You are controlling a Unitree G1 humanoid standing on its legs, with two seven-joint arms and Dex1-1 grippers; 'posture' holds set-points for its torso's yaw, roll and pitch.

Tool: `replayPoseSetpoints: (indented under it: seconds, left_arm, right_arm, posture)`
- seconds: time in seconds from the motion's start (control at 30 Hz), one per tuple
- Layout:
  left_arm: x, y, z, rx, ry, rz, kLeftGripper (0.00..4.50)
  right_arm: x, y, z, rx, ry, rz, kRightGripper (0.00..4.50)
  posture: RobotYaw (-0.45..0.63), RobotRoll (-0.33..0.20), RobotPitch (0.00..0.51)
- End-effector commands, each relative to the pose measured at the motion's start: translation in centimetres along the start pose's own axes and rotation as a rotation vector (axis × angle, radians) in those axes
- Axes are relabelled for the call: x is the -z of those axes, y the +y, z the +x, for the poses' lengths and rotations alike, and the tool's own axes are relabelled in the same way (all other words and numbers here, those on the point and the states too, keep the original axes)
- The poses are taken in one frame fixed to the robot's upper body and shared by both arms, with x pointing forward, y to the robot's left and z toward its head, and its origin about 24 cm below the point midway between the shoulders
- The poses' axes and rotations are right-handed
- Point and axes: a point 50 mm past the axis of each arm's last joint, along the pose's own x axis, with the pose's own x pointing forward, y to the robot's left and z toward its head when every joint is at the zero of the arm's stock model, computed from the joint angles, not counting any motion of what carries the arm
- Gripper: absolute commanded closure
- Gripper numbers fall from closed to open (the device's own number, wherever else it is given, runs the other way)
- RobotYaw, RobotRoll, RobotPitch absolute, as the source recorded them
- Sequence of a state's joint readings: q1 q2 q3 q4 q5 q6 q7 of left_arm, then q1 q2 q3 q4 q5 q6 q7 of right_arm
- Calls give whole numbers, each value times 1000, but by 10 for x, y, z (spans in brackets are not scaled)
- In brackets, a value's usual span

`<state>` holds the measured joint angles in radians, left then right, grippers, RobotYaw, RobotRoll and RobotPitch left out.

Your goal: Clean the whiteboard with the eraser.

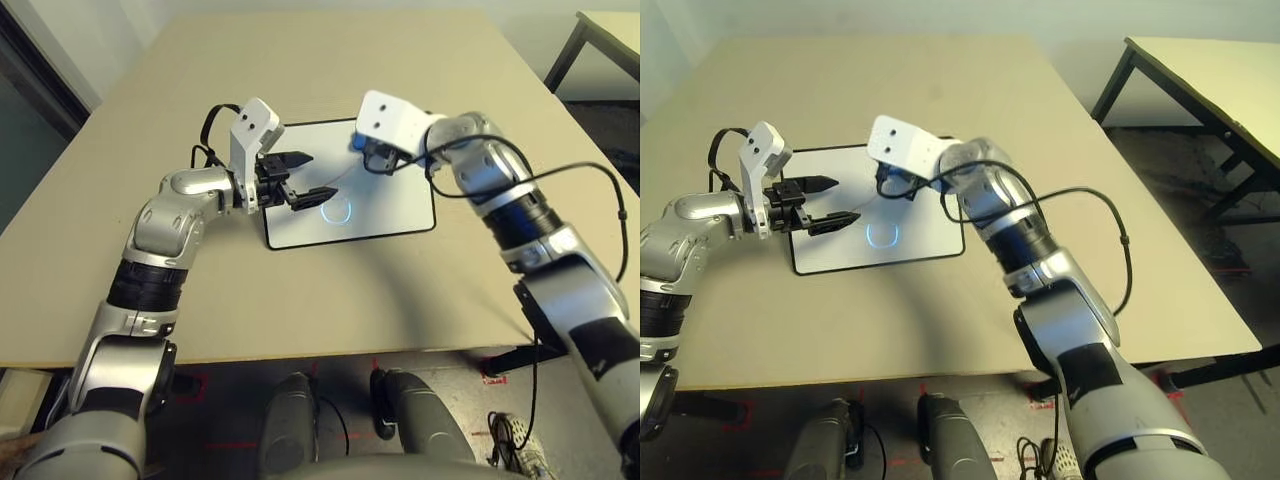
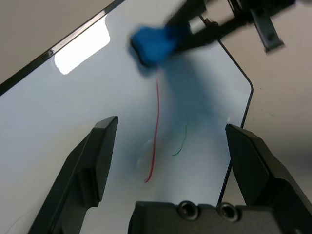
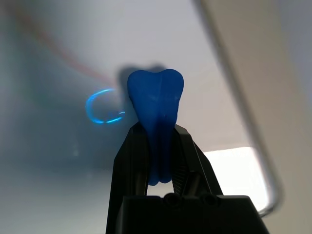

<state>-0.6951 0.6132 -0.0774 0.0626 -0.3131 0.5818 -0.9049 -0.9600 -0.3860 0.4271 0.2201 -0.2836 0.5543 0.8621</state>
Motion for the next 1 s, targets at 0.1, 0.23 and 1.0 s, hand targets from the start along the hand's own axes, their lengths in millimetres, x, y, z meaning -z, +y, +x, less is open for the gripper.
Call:
replayPoseSetpoints:
  seconds: [0.1,0.23,1.0]
  left_arm:
    - [1,-1,0,7,11,3,0]
    - [0,-1,2,11,6,4,0]
    - [2,-1,-3,1,15,-2,0]
  right_arm:
    - [2,32,-3,-126,36,3,3900]
    - [1,18,0,-82,51,8,3900]
    - [-5,33,0,-144,32,-4,3900]
  posture:
    - [-20,0,121]
    - [-24,0,123]
    - [-14,0,133]
